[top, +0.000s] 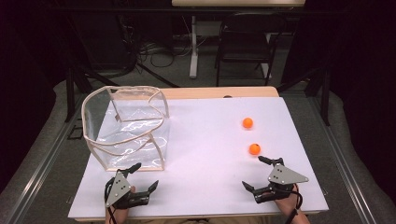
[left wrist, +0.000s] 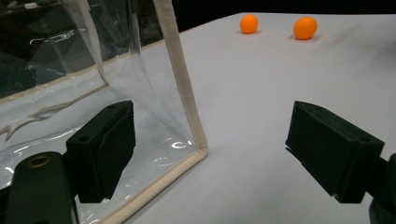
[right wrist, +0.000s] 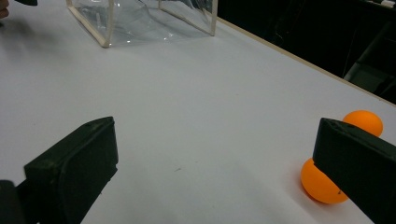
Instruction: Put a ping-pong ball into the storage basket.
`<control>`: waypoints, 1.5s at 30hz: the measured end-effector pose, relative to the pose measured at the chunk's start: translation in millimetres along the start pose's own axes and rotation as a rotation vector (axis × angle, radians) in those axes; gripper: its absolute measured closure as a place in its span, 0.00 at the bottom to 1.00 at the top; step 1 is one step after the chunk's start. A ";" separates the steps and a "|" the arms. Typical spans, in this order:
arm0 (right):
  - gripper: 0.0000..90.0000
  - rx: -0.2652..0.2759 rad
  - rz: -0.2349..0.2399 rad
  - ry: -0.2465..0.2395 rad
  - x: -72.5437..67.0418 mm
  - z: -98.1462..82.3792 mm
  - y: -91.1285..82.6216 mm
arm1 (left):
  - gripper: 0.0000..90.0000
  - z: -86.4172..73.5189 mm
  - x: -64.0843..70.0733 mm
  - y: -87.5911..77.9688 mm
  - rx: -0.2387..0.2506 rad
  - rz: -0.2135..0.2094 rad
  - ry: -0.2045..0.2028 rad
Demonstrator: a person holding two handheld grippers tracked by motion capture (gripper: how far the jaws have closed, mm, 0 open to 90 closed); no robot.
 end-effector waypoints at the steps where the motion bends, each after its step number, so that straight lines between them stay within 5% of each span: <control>1: 0.00 -0.001 -0.001 0.002 0.3 -0.2 0.1 | 0.17 0.0 0.0 0.0 0.000 0.000 0.000; 32: 0.00 -0.141 -0.050 0.079 14.9 4.5 19.0 | 0.18 -0.3 -0.6 -0.5 0.004 -0.004 -0.003; 45: 0.00 -0.199 -0.079 0.110 33.3 8.9 24.9 | 0.17 0.3 -0.3 3.8 0.004 -0.019 0.006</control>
Point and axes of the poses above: each handheld gripper's, and its own axes: y roughly forward along the jaws, z roughly out of its top, x roughly to its right, the point moved 9 cm from there along y, roughly forward along the jaws, and after that the axes turned 13 degrees about y, right-handed, at the moved point
